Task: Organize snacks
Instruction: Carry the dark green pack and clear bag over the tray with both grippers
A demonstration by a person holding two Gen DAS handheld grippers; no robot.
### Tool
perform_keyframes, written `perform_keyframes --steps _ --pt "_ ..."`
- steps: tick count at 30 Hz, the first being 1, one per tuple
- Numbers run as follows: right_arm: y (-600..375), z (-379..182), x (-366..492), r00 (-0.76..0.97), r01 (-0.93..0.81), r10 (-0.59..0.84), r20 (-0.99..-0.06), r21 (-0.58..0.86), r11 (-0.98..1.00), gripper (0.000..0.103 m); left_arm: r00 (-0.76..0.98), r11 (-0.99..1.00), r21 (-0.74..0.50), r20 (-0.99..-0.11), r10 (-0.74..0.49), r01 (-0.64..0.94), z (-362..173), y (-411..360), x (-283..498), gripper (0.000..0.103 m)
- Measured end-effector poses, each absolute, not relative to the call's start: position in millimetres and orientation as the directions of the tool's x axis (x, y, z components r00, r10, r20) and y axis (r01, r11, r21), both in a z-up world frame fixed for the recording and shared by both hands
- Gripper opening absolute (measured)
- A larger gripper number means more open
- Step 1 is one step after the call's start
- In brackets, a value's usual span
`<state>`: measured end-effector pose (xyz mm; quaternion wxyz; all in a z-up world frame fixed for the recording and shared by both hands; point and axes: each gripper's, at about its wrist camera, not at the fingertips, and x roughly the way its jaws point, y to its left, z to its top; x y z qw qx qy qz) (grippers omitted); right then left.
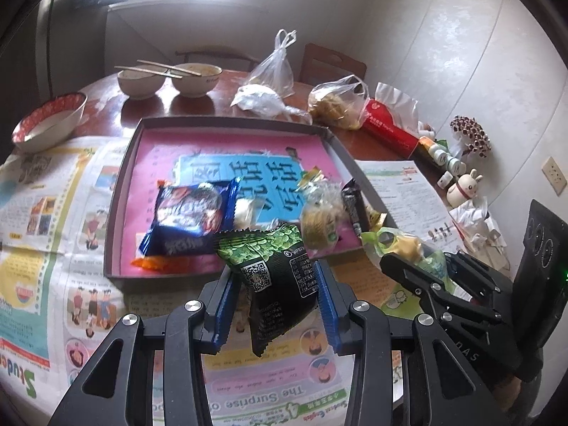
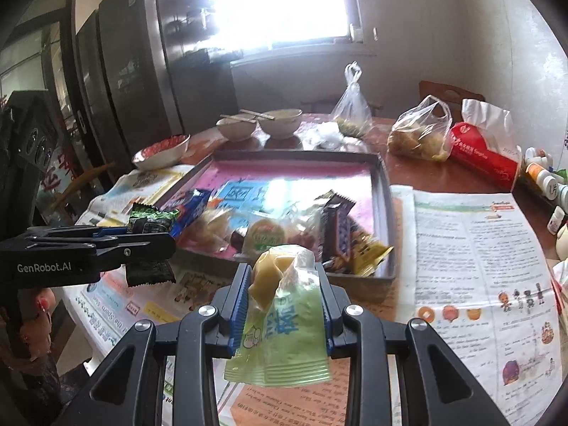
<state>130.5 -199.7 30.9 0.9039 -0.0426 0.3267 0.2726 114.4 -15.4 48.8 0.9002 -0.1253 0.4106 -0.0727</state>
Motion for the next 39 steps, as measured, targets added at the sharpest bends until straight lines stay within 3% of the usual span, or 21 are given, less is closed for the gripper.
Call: perform_keyframes --steps 24,39 --pt "-230.5 47.5 172.7 0.713 -0.401 0.405 -0.572 0.14 0.905 0.034 0.66 0.956 -0.284 -0.706 -0.259 0.072 51.2 -29.3 171.1 0.043" --pt "-229.7 43.5 204.8 0.706 -0.353 0.366 -0.606 0.146 0.924 0.034 0.61 0.951 -0.301 -0.74 -0.283 0.075 39.5 -30.7 204.4 0.043"
